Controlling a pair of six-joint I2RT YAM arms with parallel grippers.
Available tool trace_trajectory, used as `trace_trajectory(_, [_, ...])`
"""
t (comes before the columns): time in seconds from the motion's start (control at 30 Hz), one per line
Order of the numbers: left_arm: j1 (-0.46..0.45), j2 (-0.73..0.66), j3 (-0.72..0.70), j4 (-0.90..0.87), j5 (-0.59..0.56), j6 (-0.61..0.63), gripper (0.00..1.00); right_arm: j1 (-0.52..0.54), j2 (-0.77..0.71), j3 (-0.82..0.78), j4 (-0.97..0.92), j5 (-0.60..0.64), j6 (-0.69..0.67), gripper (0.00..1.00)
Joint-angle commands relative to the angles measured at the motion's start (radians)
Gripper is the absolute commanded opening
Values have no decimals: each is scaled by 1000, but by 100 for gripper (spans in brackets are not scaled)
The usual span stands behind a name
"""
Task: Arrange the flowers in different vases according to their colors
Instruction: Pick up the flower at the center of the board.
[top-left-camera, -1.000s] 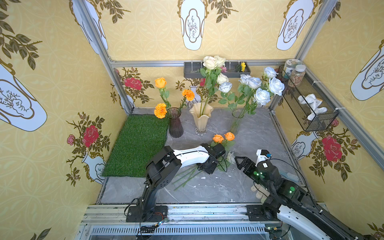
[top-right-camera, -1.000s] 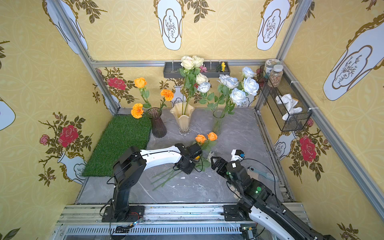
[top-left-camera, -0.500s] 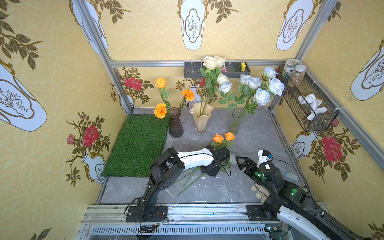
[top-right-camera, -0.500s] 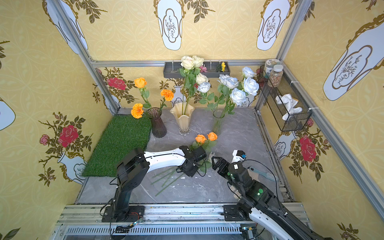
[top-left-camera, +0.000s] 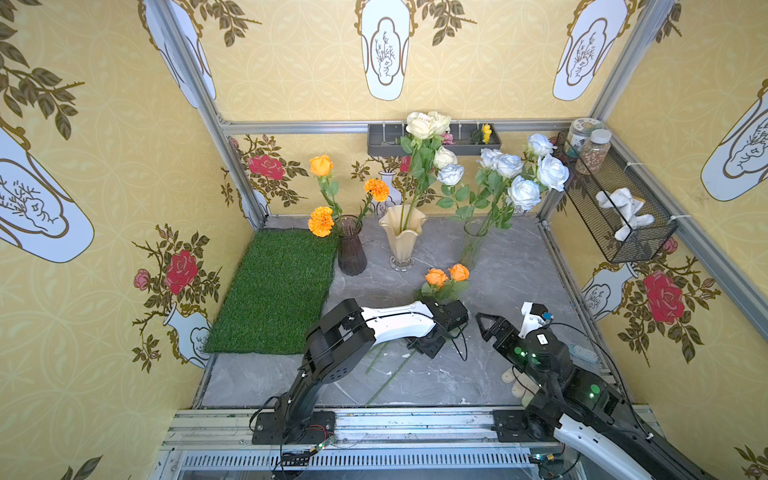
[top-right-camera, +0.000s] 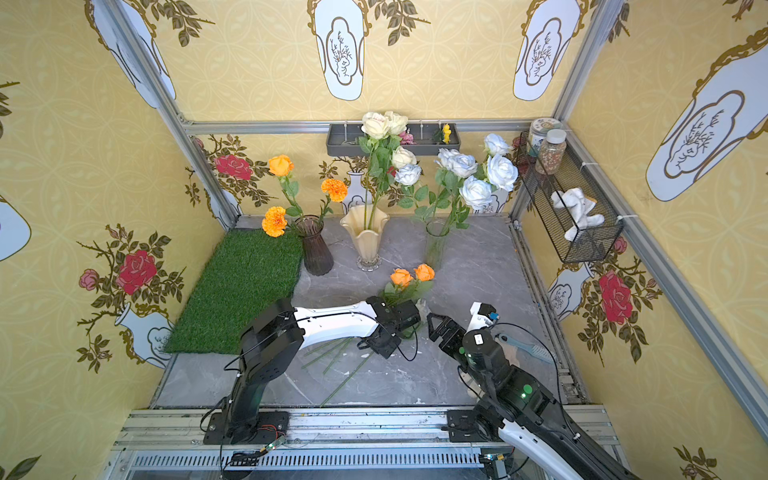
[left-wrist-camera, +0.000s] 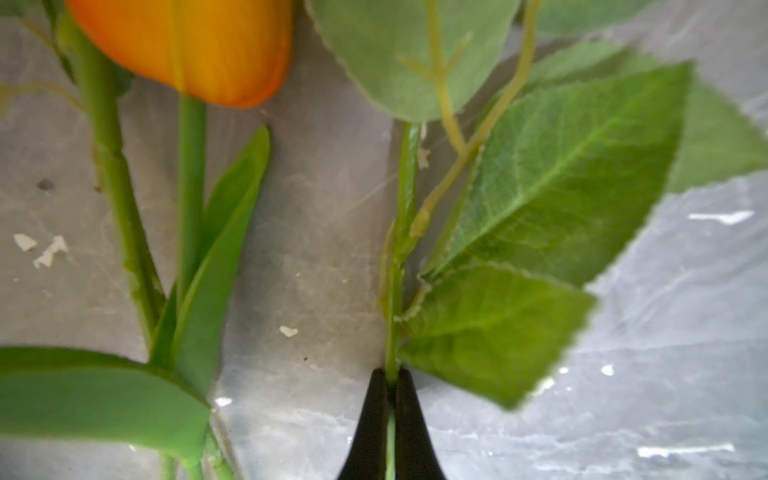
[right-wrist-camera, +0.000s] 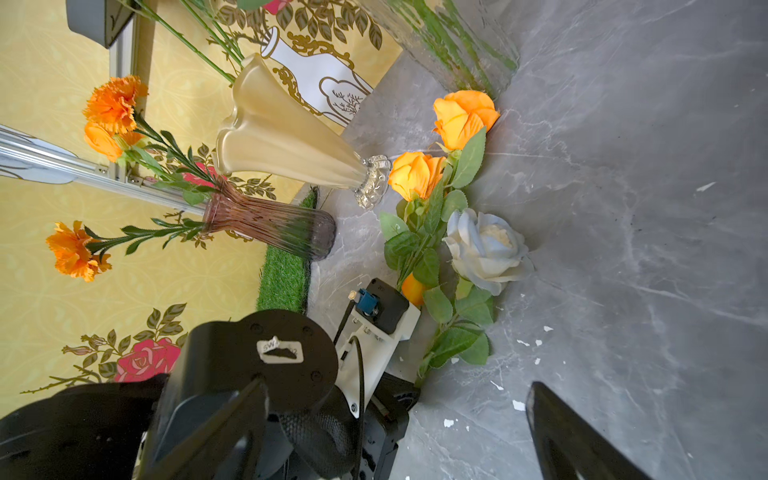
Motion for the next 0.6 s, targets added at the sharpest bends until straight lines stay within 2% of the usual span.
trace_trajectory(0.0, [-11, -39, -23, 21, -53, 14, 0, 0, -9, 1, -15, 31, 20, 97])
trace_trajectory(0.23, [-17, -200, -42, 153, -196, 12, 0, 0, -67, 0, -59, 79, 43, 97])
trace_trajectory(0.5, [-17, -318, 10, 253, -340, 20, 0, 0, -315, -88, -104, 184, 127, 97])
trace_trajectory(0.57, [-18, -348, 31, 300, -371, 35, 0, -1, -323, -95, -105, 191, 132, 97])
